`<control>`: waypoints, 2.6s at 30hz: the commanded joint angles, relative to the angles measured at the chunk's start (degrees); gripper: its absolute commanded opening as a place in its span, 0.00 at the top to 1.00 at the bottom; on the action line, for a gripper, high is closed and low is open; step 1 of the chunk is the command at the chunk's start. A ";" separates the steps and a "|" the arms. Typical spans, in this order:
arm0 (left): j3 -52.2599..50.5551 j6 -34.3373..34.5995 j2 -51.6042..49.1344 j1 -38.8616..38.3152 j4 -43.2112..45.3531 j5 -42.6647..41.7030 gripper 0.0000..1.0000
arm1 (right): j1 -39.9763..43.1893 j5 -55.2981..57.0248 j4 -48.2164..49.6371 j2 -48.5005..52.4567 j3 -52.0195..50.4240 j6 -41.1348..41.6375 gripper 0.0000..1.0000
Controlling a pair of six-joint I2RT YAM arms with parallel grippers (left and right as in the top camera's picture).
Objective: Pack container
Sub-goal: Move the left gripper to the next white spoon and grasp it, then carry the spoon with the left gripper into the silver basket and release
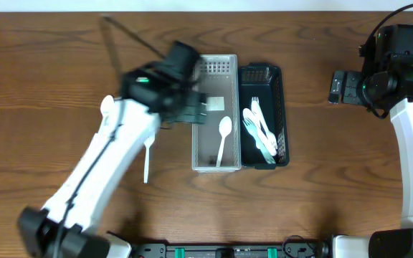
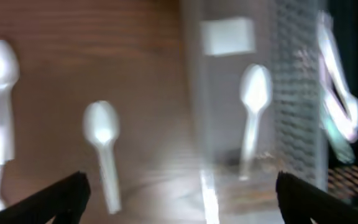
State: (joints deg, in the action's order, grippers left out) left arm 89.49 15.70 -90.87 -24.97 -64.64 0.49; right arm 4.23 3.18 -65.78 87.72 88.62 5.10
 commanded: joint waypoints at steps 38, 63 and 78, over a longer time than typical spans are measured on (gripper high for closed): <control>-39.30 -14.01 -9.09 18.03 32.22 -1.81 0.02 | 0.35 -0.24 -0.17 0.13 -0.35 -0.92 0.01; -39.30 -13.53 -10.82 18.03 28.46 -2.67 0.78 | 0.35 -0.22 -0.13 0.13 -0.35 -0.90 0.01; -25.40 -11.52 -2.34 14.93 14.32 -2.67 0.94 | 0.35 -0.24 -0.13 0.13 -0.35 -0.90 0.01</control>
State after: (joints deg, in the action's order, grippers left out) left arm 58.06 3.03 -97.69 -8.12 -48.25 -2.76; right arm 4.23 3.16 -65.84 87.72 88.42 4.93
